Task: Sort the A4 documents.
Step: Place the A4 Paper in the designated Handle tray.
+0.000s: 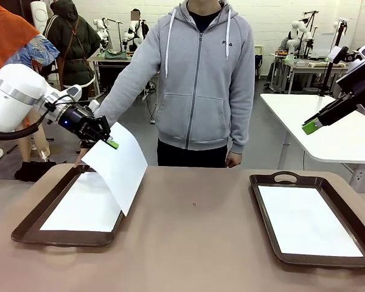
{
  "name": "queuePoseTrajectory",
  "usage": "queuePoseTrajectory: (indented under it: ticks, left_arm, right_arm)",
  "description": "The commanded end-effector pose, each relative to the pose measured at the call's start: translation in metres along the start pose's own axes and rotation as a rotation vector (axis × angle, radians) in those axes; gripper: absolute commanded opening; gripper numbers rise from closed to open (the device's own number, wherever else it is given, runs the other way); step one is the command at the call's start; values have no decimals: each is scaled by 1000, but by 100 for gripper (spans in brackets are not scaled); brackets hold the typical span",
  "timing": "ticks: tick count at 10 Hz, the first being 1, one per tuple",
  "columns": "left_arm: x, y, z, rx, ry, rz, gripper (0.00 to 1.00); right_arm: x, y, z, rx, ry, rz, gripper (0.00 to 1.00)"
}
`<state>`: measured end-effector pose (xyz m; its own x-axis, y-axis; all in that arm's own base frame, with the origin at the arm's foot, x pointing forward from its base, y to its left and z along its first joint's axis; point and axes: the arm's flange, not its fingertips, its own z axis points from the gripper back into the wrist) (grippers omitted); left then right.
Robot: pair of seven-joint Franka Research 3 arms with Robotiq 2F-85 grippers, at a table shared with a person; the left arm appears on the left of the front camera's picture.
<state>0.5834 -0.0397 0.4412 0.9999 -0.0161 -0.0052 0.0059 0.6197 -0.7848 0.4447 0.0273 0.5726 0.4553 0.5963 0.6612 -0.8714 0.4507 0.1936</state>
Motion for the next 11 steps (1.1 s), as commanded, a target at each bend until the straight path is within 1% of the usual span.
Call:
queuePoseTrajectory:
  ticks: [1, 3, 6, 8, 11]
  left_arm:
    - [8, 2, 4, 36, 5, 25, 1]
    - [20, 9, -6, 62, 39, 24, 1]
    - [26, 25, -13, 158, 68, 65, 1]
    - [23, 28, -9, 173, 44, 70, 1]
    - [12, 43, -4, 327, 6, 115, 1]
  right_arm:
    - [1, 0, -1, 4, -3, 1, 100]
    - [1, 0, -1, 4, -3, 1, 100]
    - [1, 0, -1, 4, -3, 1, 100]
    - [1, 0, -1, 4, -3, 1, 100]
    - [1, 0, -1, 4, -3, 1, 100]
